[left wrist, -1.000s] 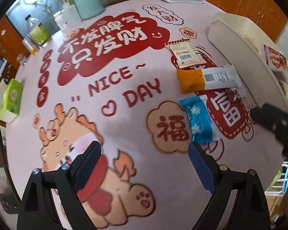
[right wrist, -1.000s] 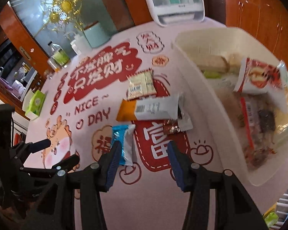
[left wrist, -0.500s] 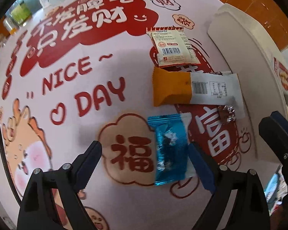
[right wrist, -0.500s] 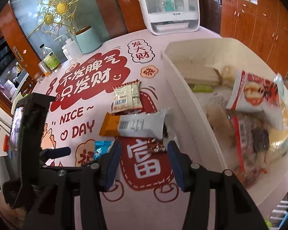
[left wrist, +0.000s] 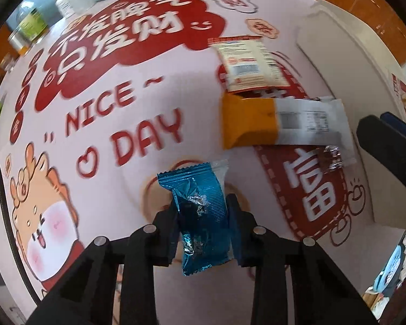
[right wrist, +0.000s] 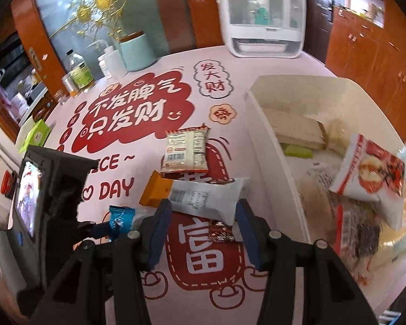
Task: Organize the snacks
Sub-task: 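Grasp the blue wrapper with left tool while right grasps the orange-white bar, then carry both items over the white bin and open both tools to release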
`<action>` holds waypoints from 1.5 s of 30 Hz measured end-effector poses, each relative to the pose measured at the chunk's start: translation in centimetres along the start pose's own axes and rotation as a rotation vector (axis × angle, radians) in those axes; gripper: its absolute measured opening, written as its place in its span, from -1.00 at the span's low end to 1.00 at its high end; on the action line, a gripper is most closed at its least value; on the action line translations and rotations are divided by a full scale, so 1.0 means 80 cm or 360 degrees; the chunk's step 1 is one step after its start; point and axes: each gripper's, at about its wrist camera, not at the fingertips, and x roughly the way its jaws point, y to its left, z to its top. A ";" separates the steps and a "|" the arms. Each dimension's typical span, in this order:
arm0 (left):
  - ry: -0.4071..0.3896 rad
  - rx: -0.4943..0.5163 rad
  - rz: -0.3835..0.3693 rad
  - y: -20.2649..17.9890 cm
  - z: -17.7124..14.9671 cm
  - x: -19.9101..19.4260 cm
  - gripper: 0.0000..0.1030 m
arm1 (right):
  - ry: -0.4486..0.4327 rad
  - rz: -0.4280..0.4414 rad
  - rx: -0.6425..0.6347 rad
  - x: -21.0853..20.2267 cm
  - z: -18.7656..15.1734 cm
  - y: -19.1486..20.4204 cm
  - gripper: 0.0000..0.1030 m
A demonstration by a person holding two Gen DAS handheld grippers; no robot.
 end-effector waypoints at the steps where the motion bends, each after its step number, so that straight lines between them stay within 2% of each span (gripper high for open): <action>1: 0.0006 -0.0017 0.0004 0.008 -0.002 -0.001 -0.44 | 0.0007 0.0008 -0.0021 0.003 0.001 0.003 -0.02; 7: 0.0025 -0.0125 0.0042 0.054 -0.017 -0.011 -0.44 | 0.0105 0.0066 -0.0282 0.036 0.015 0.031 -0.02; 14: 0.0028 -0.0237 0.0056 0.082 -0.031 -0.019 -0.44 | 0.0300 0.0071 -0.0677 0.085 0.026 0.059 -0.03; 19: 0.0021 -0.0302 0.0042 0.095 -0.035 -0.023 -0.44 | 0.0418 0.0070 -0.0953 0.105 0.025 0.081 0.23; 23: 0.0014 -0.0357 0.0041 0.104 -0.044 -0.026 -0.44 | 0.0592 0.0085 -0.1122 0.130 0.016 0.097 0.23; 24: 0.0013 -0.0366 0.0043 0.107 -0.046 -0.029 -0.44 | 0.0607 0.0110 -0.1129 0.133 0.017 0.098 0.23; 28: -0.0005 -0.0401 0.0051 0.112 -0.062 -0.039 -0.44 | 0.0727 0.0226 -0.1052 0.139 0.032 0.097 -0.19; 32: -0.0048 -0.0406 0.0066 0.112 -0.075 -0.066 -0.44 | 0.0713 0.0279 -0.1006 0.122 0.032 0.098 -0.21; 36: -0.0094 -0.0382 0.0072 0.100 -0.077 -0.086 -0.44 | 0.0613 0.0367 -0.0920 0.077 0.031 0.100 -0.21; 39: -0.0138 -0.0336 0.0070 0.081 -0.073 -0.105 -0.44 | 0.0530 0.0423 -0.0840 0.039 0.025 0.097 -0.21; 45: -0.0253 -0.0183 0.0060 0.025 -0.059 -0.147 -0.44 | 0.0383 0.0500 -0.0670 -0.035 0.010 0.059 -0.21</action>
